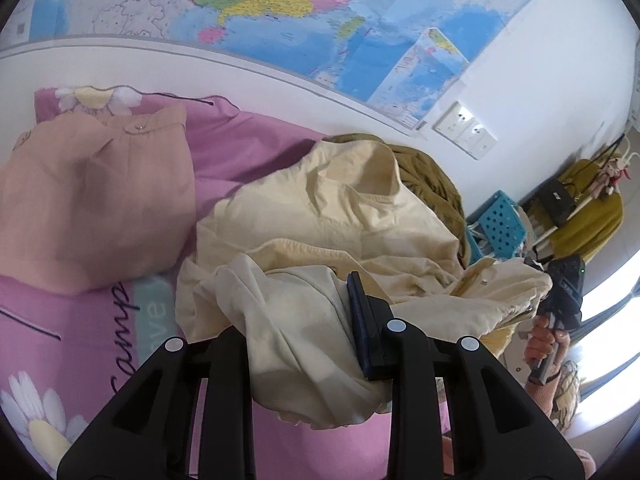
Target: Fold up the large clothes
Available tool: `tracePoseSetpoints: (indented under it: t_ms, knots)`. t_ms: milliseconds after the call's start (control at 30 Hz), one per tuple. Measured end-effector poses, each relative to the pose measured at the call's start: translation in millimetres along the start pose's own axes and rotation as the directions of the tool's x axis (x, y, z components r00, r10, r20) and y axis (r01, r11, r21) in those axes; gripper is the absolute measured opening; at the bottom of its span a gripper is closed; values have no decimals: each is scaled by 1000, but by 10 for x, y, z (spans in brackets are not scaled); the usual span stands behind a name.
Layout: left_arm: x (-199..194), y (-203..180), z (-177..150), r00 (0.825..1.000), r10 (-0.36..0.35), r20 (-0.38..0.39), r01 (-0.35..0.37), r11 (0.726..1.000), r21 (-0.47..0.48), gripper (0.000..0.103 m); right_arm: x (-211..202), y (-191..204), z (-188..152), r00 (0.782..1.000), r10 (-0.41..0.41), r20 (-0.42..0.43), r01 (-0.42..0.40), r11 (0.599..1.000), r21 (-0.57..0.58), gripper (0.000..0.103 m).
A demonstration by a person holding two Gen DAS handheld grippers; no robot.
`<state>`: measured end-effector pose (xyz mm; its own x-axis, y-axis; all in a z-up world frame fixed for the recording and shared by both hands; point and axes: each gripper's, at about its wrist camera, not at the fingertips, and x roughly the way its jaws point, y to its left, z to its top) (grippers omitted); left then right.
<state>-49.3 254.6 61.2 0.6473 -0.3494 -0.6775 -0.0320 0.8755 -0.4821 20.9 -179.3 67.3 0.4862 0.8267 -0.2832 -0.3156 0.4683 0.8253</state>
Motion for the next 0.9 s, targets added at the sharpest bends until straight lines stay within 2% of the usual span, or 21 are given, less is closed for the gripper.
tracePoseSetpoints:
  t_ms: [467,700,900]
  knots:
    - [555,150,629,993,94,-71,-96,995,-28,27,528,-240,562,995,-102,-15,103,992,74,19]
    - [852,166,817,985,144,-91,-146,989,-21,27,711,-388,708,990,-142,-17,143,984,104,21]
    - [1150,282,929,976,175,-131,-183,982,-52,27,901,-531,774,984,-177,-25,178,975,129,25]
